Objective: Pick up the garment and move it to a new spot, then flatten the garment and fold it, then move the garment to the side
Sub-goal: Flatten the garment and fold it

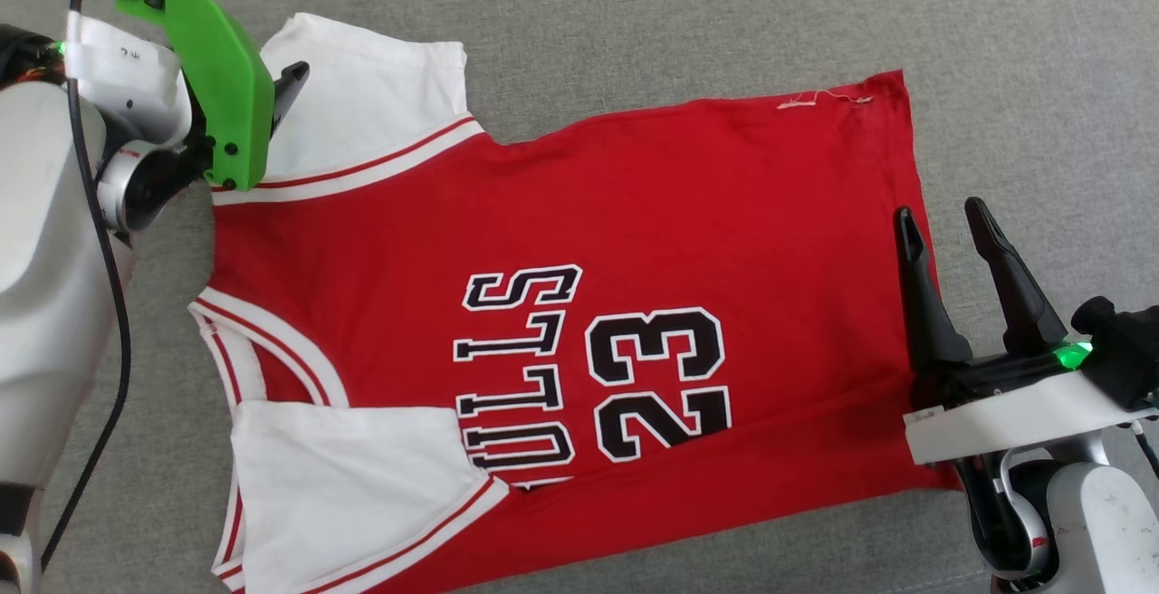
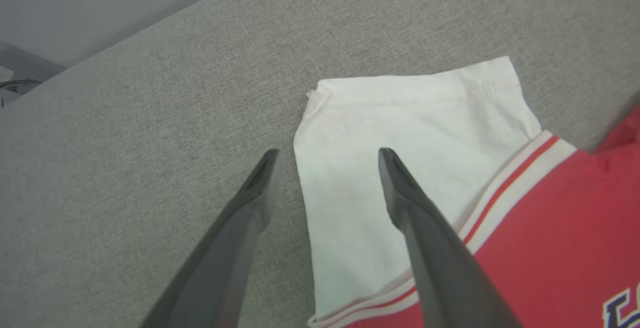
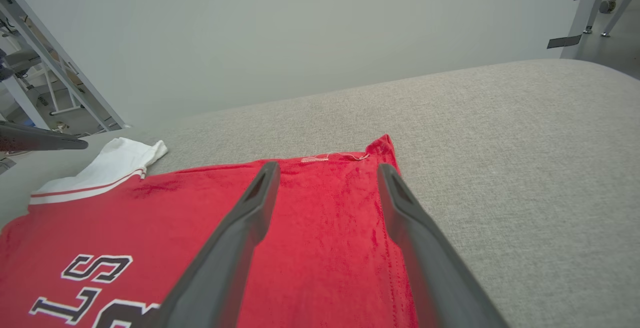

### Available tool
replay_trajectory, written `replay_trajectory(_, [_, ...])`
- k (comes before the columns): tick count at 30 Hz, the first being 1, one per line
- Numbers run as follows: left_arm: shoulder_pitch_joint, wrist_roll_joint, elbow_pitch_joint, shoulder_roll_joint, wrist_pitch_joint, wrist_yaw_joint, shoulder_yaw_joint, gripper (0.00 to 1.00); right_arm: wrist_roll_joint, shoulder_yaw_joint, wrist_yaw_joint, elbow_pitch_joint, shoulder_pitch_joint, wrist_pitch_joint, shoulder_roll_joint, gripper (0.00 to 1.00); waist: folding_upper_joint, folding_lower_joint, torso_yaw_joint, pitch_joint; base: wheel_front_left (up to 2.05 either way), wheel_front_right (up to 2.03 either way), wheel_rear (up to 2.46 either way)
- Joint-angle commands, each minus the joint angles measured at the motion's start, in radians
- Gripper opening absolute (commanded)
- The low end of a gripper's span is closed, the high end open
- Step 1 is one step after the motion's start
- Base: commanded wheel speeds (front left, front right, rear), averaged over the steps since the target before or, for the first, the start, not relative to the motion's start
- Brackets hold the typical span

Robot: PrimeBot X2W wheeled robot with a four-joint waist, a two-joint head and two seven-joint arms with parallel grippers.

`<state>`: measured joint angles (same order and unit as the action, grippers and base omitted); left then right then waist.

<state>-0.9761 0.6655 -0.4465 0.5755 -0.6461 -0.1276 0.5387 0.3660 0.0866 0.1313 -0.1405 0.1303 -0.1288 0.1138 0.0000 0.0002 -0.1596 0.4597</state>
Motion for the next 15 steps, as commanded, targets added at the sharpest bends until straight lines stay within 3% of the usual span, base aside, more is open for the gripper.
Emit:
replay_trajectory(1, [-0.034, 0.017, -0.009, 0.009, -0.011, -0.003, 0.006, 1.0, 0.004, 0.002, -0.001, 0.004, 0.019, -0.01, -0.003, 1.0, 0.0, -0.0002, -0.042, 0.05, 0.0, 0.0, 0.0])
replay_trajectory(14, [-0.133, 0.076, -0.151, 0.049, -0.024, -0.003, 0.054, 1.0, 0.011, 0.034, -0.001, 0.028, 0.05, -0.04, -0.017, 1.0, 0.0, -0.0002, -0.077, 0.113, 0.0, 0.0, 0.0])
replay_trajectory(15, [-0.132, 0.081, -0.163, 0.048, -0.022, -0.003, 0.057, 0.65, 0.01, 0.035, -0.001, 0.031, 0.05, -0.041, -0.018, 1.0, 0.0, -0.0002, -0.078, 0.113, 0.0, 0.0, 0.0])
